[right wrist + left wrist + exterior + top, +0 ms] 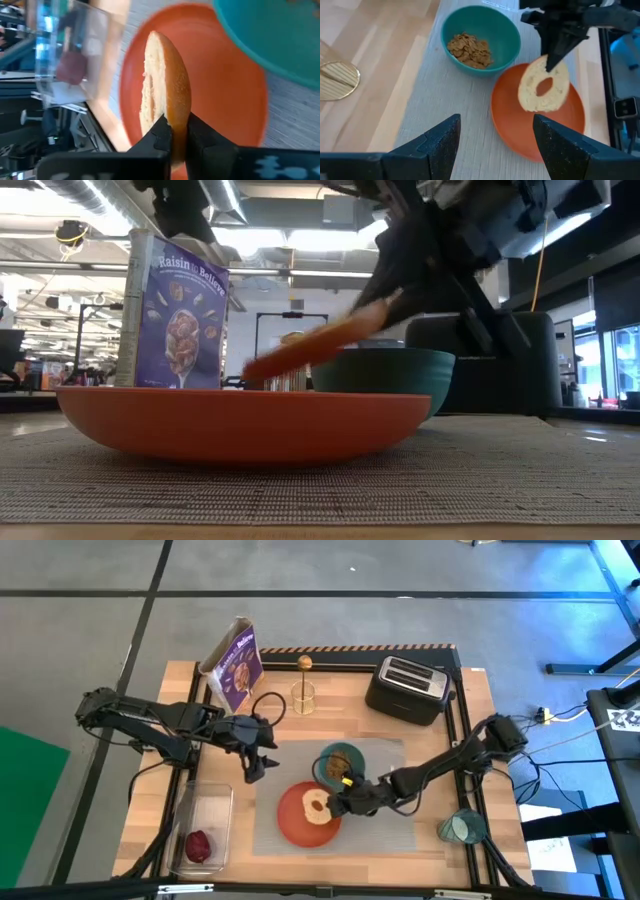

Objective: Arrange a breakfast setting
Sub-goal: Put the toasted bagel on the orange plate, then put the red apple on the orange plate

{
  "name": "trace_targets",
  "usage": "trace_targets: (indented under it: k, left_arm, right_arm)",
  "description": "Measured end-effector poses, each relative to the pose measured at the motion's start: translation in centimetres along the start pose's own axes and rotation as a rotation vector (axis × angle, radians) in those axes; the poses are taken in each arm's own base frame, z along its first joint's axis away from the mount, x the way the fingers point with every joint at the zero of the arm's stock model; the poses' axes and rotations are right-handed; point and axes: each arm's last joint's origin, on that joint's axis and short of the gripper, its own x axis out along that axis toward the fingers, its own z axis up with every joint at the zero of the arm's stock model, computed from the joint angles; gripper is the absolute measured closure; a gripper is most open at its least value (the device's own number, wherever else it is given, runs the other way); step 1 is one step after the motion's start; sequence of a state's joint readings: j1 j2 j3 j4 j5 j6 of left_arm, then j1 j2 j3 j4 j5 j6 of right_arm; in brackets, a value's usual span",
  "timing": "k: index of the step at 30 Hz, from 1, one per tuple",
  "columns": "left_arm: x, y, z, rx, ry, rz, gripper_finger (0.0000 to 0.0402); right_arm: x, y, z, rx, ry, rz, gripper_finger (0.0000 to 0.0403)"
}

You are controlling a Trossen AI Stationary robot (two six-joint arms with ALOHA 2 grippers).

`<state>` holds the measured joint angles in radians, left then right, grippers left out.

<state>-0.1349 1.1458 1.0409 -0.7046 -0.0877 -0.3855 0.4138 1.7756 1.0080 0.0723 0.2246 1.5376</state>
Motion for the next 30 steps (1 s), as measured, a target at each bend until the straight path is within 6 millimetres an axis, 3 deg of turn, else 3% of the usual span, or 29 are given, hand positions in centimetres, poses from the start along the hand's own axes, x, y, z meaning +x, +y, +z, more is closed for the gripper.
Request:
trace_targets:
  k: [8, 23, 30]
  left_arm:
    - [0.0, -0.4, -0.2, 0.012, 0.006, -0.014, 0.0157]
    - [-1.4, -0.8, -2.6, -0.256, 0.183, 0.034, 0.0157]
    - [-3.1, -2.4, -4.1, -0.367, 0.225, -0.019, 0.0157]
  right_arm:
    - [1.1, -1.1, -0.7, 0.025, 0.032, -0.050, 0.0374]
    - [0.9, -2.1, -1.0, 0.029, 0.068, -0.161, 0.0223]
    - [-0.9, 0.2, -1.4, -0.028, 0.057, -0.111, 0.0210]
